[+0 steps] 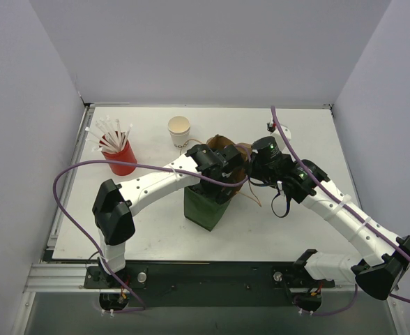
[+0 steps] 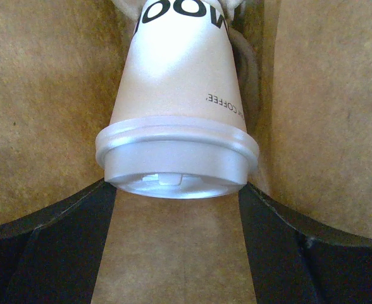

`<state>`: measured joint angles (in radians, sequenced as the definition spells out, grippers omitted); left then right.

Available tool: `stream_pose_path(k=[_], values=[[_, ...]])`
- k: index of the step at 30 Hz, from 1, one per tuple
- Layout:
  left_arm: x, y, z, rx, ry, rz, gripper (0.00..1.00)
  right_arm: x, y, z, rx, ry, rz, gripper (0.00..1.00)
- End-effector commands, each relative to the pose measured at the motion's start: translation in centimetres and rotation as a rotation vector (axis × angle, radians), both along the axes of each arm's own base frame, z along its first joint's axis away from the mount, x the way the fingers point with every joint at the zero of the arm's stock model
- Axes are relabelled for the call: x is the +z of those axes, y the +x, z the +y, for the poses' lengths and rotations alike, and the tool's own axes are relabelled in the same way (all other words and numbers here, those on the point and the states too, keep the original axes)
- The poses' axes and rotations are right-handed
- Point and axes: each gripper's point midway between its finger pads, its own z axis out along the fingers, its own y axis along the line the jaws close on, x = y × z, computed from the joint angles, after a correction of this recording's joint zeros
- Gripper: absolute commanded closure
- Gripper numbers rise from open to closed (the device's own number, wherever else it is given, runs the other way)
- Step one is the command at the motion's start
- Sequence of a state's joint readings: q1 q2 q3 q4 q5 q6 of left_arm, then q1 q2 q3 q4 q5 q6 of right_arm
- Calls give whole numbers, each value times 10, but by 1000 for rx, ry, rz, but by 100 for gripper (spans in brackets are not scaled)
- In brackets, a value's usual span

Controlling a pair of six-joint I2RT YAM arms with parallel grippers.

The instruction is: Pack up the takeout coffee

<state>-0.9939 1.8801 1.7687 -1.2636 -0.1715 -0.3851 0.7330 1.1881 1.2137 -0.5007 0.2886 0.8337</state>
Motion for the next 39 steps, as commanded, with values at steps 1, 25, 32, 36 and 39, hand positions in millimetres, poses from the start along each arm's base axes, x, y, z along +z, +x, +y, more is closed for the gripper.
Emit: stream_pose_path(k=[1, 25, 32, 36, 39], values=[[-7, 11, -3, -1, 22, -28, 67, 8, 1, 8, 20, 20, -21, 99], [21, 13, -6, 3, -31, -68, 67, 9, 0, 17, 48, -24, -35, 100], [33, 14, -6, 4, -58, -85, 68, 8, -1, 14, 42, -43, -33, 100], [37, 14, -6, 2, -65, -89, 68, 9, 0, 13, 39, -54, -36, 100], [38, 14, -6, 0, -62, -91, 68, 10, 0, 12, 40, -59, -37, 100]])
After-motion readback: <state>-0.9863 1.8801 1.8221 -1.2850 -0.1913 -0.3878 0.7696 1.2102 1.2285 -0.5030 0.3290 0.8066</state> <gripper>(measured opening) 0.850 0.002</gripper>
